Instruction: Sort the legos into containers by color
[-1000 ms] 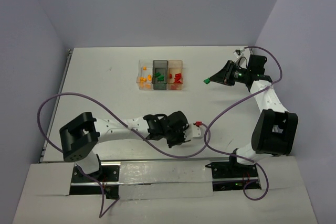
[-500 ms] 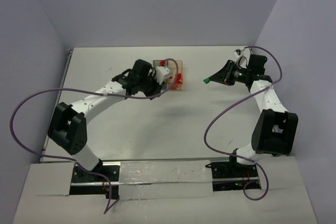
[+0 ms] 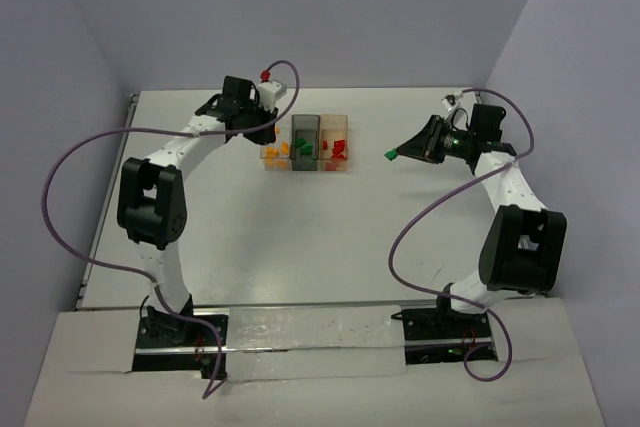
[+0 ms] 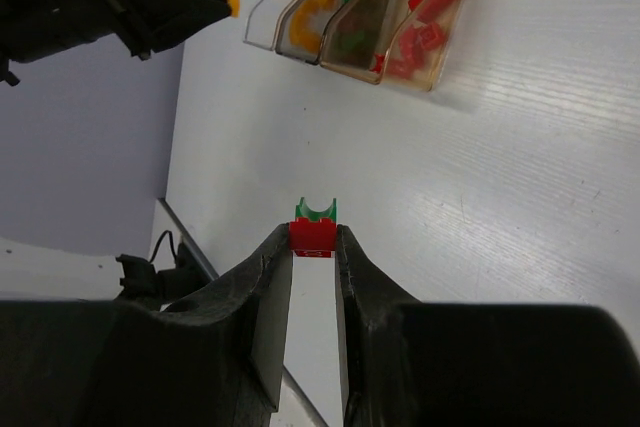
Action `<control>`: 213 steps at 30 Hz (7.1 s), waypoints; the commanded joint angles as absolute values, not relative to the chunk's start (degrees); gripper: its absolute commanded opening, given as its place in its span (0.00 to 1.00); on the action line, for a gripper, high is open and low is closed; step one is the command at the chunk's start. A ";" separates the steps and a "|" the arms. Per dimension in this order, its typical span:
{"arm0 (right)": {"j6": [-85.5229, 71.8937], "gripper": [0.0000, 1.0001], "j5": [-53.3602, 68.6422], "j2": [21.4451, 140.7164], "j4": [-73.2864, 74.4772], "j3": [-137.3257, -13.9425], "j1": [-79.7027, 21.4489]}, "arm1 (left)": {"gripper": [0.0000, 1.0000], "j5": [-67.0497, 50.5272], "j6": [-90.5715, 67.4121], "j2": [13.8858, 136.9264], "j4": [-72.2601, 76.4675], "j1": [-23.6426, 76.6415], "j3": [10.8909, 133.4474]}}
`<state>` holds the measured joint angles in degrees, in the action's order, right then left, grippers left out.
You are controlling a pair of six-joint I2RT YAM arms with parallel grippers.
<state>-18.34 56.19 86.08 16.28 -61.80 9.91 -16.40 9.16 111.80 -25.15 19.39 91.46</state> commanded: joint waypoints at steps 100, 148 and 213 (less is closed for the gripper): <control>0.13 0.00 72.07 81.69 24.17 -74.36 -27.55 | 0.45 -64.91 -13.62 78.49 -10.12 30.32 61.88; 1.15 0.00 53.54 82.11 27.54 -73.92 -18.87 | 0.01 -27.91 -6.62 98.51 -11.61 22.14 80.41; -3.78 0.62 14.80 121.24 31.61 -111.46 -21.27 | 0.99 -18.37 -9.60 85.31 -24.15 5.80 79.60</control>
